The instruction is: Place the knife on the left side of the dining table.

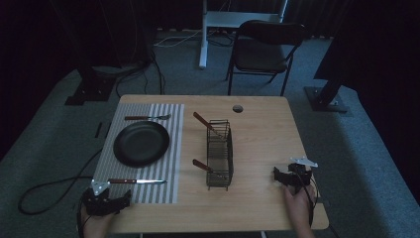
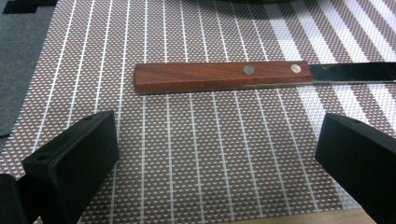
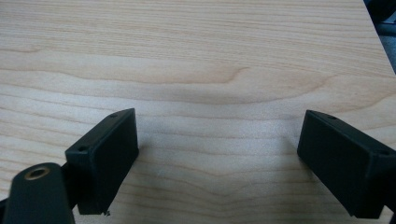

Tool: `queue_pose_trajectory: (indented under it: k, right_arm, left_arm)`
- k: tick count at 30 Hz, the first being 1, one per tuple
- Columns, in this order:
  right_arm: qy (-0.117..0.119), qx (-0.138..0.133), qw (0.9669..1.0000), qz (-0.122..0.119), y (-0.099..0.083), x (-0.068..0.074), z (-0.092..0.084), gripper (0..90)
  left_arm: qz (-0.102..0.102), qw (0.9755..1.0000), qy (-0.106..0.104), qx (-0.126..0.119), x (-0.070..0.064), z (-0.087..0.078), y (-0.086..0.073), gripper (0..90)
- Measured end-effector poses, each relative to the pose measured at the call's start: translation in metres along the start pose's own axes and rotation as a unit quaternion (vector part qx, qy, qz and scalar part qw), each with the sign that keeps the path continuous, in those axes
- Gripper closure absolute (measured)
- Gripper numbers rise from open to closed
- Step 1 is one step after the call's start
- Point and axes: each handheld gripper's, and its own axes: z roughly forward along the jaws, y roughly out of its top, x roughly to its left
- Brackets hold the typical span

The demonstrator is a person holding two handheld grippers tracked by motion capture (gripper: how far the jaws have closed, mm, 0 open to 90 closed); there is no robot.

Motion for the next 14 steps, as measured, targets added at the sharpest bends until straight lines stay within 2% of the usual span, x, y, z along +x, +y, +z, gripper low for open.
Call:
queue_pose_trajectory:
  k: [2, 8, 14]
  right_arm:
    - [0.0, 0.0, 1.0, 0.0, 0.0, 0.0, 0.0, 11.4]
    - [0.0, 0.0, 1.0, 0.0, 0.0, 0.0, 0.0, 11.4]
    - [0.0, 0.0, 1.0, 0.0, 0.0, 0.0, 0.0, 11.4]
  left_arm:
    - [0.003, 1.0, 0.006, -0.007, 0.0012, 0.0004, 0.0012, 0.3]
    - [0.007, 0.9999, 0.013, -0.005, 0.0024, 0.0017, 0.0024, 0.4]
    - [0.01, 0.9999, 0.012, -0.005, 0.0023, 0.0017, 0.0024, 0.4]
